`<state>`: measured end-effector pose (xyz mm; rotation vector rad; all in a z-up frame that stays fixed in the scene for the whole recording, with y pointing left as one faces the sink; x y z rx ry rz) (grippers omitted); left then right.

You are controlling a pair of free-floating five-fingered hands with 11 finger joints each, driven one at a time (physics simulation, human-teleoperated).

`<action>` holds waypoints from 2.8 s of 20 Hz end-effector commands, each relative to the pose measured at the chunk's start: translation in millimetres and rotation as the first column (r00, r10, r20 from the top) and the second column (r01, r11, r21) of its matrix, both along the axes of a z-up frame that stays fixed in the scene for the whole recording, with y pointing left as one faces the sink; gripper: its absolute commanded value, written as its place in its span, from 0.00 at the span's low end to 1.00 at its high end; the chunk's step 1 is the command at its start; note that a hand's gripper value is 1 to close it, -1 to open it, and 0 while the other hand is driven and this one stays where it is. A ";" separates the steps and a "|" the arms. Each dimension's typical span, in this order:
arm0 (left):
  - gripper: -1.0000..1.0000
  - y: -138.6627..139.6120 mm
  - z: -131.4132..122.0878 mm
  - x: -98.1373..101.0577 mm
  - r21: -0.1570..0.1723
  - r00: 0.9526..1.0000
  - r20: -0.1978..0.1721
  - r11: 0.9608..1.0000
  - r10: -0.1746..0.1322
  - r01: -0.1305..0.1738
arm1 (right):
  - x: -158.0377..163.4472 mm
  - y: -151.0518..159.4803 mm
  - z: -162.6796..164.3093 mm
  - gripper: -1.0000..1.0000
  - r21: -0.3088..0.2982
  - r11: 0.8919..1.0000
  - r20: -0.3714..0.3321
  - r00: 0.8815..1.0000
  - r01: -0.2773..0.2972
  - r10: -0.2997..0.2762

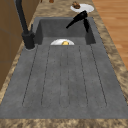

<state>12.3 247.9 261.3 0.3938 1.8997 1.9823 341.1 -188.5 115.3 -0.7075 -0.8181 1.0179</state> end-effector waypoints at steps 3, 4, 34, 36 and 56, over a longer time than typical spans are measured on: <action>0.50 0.0 0.0 0.0 0.000 1.000 0.000 1.000 0.000 0.000 | -37.8 0.5 34.9 0.00 -0.012 1.000 0.000 1.000 -0.027 0.027; 0.50 0.0 0.0 0.0 0.000 1.000 0.000 1.000 0.000 0.000 | -44.0 0.6 42.2 0.00 -0.014 1.000 -0.001 1.000 -0.026 0.026; 0.50 0.0 0.0 0.0 0.000 1.000 0.000 1.000 0.000 0.000 | -260.5 -3.2 203.8 0.00 -0.017 0.999 0.016 0.999 -0.037 0.037; 0.50 0.0 0.0 0.0 0.000 1.000 0.000 1.000 0.000 0.000 | -273.8 -4.5 209.7 0.00 -0.022 0.999 0.019 0.999 -0.044 0.044; 0.50 0.0 0.0 0.0 0.000 1.000 0.000 1.000 0.000 0.000 | -351.5 -35.4 226.4 0.00 0.008 0.984 0.043 0.983 -0.177 0.176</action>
